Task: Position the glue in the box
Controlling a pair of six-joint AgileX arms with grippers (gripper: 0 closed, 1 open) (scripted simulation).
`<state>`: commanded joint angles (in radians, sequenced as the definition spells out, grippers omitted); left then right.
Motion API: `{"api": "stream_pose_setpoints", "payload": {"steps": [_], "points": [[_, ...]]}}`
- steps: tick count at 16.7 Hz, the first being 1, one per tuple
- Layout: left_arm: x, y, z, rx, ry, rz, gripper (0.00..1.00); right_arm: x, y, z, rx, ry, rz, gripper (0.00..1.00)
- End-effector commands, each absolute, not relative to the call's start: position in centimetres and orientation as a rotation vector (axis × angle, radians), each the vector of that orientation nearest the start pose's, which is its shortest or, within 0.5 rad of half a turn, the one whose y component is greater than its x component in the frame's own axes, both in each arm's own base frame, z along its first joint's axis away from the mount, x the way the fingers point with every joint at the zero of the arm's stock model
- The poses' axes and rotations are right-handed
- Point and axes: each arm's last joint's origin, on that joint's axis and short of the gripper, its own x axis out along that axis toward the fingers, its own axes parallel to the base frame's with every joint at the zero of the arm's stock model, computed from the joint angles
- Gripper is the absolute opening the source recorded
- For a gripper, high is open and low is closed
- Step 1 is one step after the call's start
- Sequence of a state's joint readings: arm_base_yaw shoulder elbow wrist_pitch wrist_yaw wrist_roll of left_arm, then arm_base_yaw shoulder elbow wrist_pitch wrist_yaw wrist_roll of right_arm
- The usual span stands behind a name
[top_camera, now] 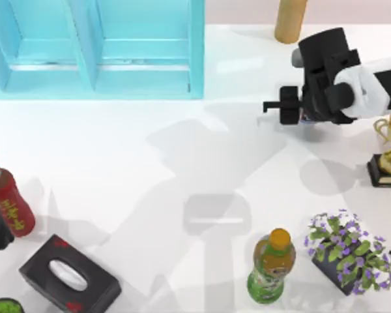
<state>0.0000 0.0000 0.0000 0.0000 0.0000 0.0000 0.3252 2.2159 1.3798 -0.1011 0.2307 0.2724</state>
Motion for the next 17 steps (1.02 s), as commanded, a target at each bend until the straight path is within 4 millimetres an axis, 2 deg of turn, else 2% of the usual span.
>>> {"api": "stream_pose_setpoints", "payload": {"steps": [5, 7, 14, 17], "points": [[10.6, -0.1, 16.0, 0.0, 0.0, 0.0, 1.0, 42.8, 14.3, 9.1, -0.012, 0.902, -0.016, 0.0], [10.6, -0.1, 16.0, 0.0, 0.0, 0.0, 1.0, 43.0, 14.3, 10.0, -0.012, 0.903, -0.016, 0.0], [10.6, -0.1, 16.0, 0.0, 0.0, 0.0, 1.0, 43.1, 14.3, 17.1, -0.012, 0.901, -0.016, 0.0], [10.6, -0.1, 16.0, 0.0, 0.0, 0.0, 1.0, 42.8, 14.3, 19.0, -0.012, 0.901, -0.016, 0.0]]}}
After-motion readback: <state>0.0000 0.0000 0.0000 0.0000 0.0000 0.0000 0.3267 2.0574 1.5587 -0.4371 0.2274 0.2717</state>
